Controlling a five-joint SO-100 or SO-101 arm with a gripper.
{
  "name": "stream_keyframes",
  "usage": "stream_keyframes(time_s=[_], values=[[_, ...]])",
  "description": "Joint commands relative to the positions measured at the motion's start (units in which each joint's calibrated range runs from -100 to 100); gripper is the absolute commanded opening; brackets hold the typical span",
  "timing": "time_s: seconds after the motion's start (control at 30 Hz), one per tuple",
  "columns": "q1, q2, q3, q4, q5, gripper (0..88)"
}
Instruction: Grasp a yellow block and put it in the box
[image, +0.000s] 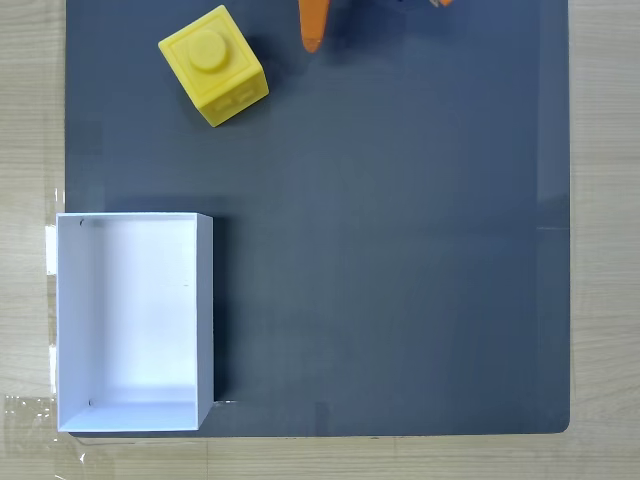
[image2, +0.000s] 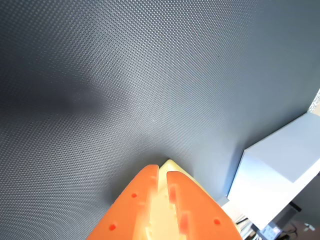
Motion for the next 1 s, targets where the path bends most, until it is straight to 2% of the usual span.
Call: stream_keyframes(time_s=[0.0, 0.67, 0.8, 0.97], values=[[0.11, -0.42, 0.53, -0.39, -0.11, 2.2], [0.19, 0.26, -0.64, -0.92, 0.15, 2.8], [0.53, 4.5, -6.89, -7.81, -0.27, 2.8], [0.86, 19.84, -20.45, -15.31, -0.27, 2.2]])
